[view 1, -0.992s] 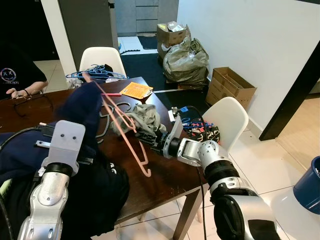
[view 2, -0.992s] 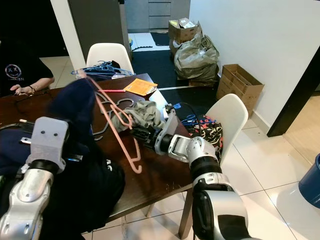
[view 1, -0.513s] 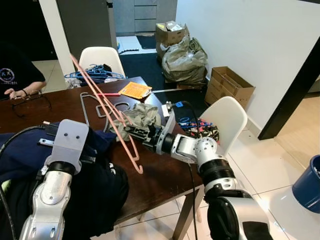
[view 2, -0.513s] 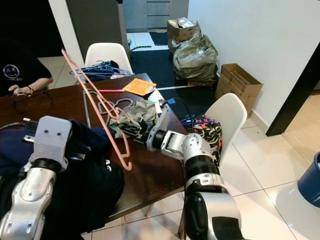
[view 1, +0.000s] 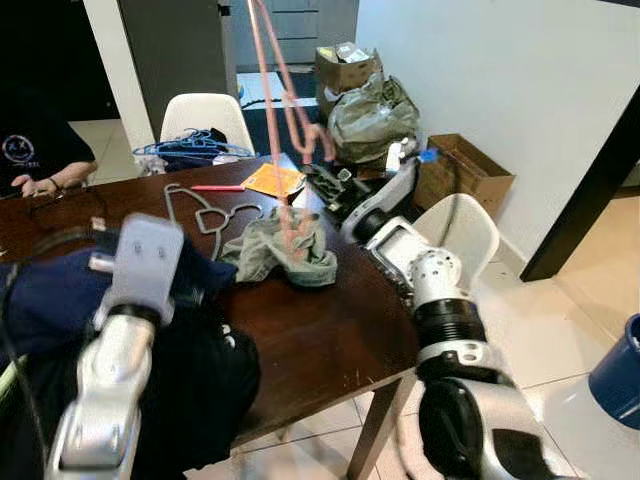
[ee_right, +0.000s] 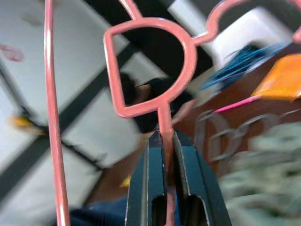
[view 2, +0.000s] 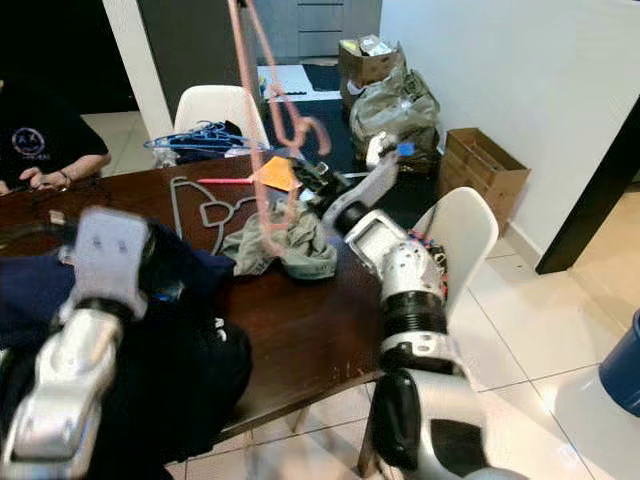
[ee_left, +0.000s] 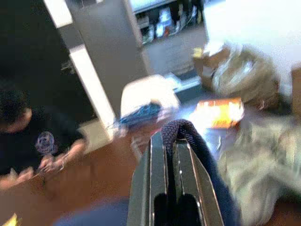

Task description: Hang hanger

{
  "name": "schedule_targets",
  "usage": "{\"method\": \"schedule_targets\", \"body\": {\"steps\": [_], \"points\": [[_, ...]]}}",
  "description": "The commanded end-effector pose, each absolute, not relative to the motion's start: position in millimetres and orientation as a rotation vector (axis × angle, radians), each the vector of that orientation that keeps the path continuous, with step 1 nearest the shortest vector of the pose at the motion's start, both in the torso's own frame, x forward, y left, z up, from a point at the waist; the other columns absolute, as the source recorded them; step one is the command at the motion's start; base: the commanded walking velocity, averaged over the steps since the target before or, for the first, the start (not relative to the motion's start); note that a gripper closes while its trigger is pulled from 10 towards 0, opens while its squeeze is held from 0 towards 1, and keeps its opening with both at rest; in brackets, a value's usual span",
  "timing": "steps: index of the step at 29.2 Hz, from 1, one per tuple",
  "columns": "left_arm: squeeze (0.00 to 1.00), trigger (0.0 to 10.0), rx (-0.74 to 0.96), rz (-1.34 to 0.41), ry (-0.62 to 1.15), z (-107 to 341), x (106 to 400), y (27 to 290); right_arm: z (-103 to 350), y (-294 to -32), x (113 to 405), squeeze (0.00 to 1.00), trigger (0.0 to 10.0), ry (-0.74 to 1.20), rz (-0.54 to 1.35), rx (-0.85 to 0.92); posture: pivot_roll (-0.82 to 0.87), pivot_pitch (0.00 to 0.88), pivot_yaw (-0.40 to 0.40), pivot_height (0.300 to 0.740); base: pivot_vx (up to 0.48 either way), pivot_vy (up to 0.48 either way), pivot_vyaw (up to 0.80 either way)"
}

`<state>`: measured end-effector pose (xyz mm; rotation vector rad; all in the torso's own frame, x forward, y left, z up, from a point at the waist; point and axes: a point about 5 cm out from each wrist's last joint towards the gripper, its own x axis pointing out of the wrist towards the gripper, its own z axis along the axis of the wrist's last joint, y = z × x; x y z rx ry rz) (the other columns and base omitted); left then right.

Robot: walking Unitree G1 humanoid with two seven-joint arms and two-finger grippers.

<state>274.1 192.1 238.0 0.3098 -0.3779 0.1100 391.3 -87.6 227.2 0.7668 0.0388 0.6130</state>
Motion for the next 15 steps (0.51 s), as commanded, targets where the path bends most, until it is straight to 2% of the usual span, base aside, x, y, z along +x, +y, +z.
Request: {"method": "schedule_targets", "body": {"steps": [1,5,9,12,15], "points": [[0.00,10.0,0.305,0.104,-0.386,244,272,195,222,-90,392,0.00,10.0,0.037,0.580,0.712,0.11,0.000,-0.029,0.740,0.000,0.000,0.00],[0.00,10.0,0.310,0.096,-0.522,295,280,190,225,-103,394,0.00,10.0,0.003,0.517,0.658,0.11,0.000,-0.025,0.740,0.000,0.000,0.00],[0.00,10.0,0.311,0.085,-0.537,302,282,187,226,-105,395,0.00,10.0,-0.004,0.510,0.657,0.11,0.000,-0.025,0.740,0.000,0.000,0.00],[0.00,10.0,0.296,0.013,-0.485,293,295,162,228,-100,392,0.00,10.0,-0.026,0.515,0.601,0.10,0.000,-0.018,0.740,0.000,0.000,0.00],[0.00,10.0,0.285,-0.035,-0.466,289,297,147,225,-95,391,0.00,10.0,-0.043,0.517,0.563,0.09,0.000,-0.017,0.740,-0.320,0.000,0.00]]}}
